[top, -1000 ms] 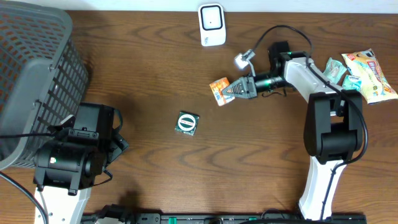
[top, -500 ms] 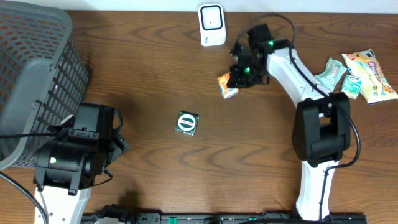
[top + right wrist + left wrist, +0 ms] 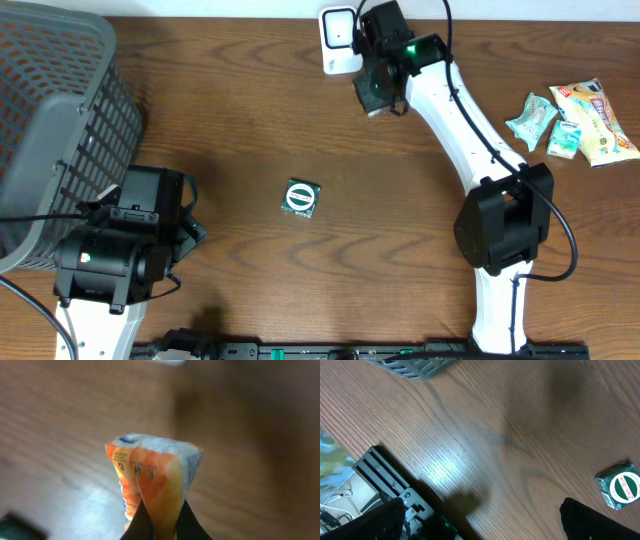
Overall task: Scan the item barcode
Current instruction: 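Raise the Kleenex box up against the scanner window with the right gripper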
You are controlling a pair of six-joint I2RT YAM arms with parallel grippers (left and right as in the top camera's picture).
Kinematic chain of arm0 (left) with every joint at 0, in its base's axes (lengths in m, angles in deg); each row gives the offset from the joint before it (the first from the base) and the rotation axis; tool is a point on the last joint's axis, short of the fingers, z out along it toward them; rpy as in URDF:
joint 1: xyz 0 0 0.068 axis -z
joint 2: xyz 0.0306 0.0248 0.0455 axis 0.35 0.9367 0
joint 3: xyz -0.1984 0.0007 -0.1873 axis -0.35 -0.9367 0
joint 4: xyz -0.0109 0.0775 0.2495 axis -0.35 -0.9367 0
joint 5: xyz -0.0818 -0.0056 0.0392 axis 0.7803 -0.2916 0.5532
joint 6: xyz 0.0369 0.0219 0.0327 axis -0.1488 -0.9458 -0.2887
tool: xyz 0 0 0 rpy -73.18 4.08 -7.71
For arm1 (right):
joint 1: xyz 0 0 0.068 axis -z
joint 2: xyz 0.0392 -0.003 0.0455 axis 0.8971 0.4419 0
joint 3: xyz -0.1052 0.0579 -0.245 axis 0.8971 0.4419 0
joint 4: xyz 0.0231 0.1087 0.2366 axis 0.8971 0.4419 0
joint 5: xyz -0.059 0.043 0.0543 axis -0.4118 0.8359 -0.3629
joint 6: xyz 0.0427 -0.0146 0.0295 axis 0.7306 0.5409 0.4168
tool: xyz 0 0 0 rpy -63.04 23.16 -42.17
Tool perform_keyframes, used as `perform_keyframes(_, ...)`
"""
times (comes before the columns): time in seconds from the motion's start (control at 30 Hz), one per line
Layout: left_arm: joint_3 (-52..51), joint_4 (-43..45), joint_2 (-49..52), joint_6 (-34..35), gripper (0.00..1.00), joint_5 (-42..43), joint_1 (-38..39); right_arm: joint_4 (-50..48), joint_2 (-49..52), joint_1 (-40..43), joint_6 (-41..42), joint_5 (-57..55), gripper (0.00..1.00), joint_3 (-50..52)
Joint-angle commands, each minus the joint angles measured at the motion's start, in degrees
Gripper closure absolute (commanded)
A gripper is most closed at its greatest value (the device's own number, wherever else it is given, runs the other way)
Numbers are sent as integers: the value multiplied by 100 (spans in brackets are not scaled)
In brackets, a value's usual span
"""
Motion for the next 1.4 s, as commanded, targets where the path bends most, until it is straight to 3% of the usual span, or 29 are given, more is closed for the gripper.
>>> perform_keyframes(0.0, 109, -17, -26, 52, 3, -92, -22, -319, -144, 17, -758, -573, 99, -157)
perform_keyframes(0.13, 109, -15, -26, 55, 3, -92, -22, -1169, -114, -55, -1388, -1200, 99, -157)
perform_keyframes(0.27, 109, -15, -26, 55, 2, -92, -22, -2009, -94, -127, -2463, -1193, 99, -153)
perform_keyframes(0.5, 109, -15, -26, 52, 3, -92, -22, -3517, 157, -142, -3003, -1143, 99, -146)
perform_keyframes(0.8, 109, -15, -26, 55, 2, -92, -22, -4725, 883, -146, -4758, -1154, 99, -146)
perform_keyframes(1.37, 109, -15, -26, 55, 2, -94, -22, -5445, 1696, -151, -5143, -1132, 99, -146)
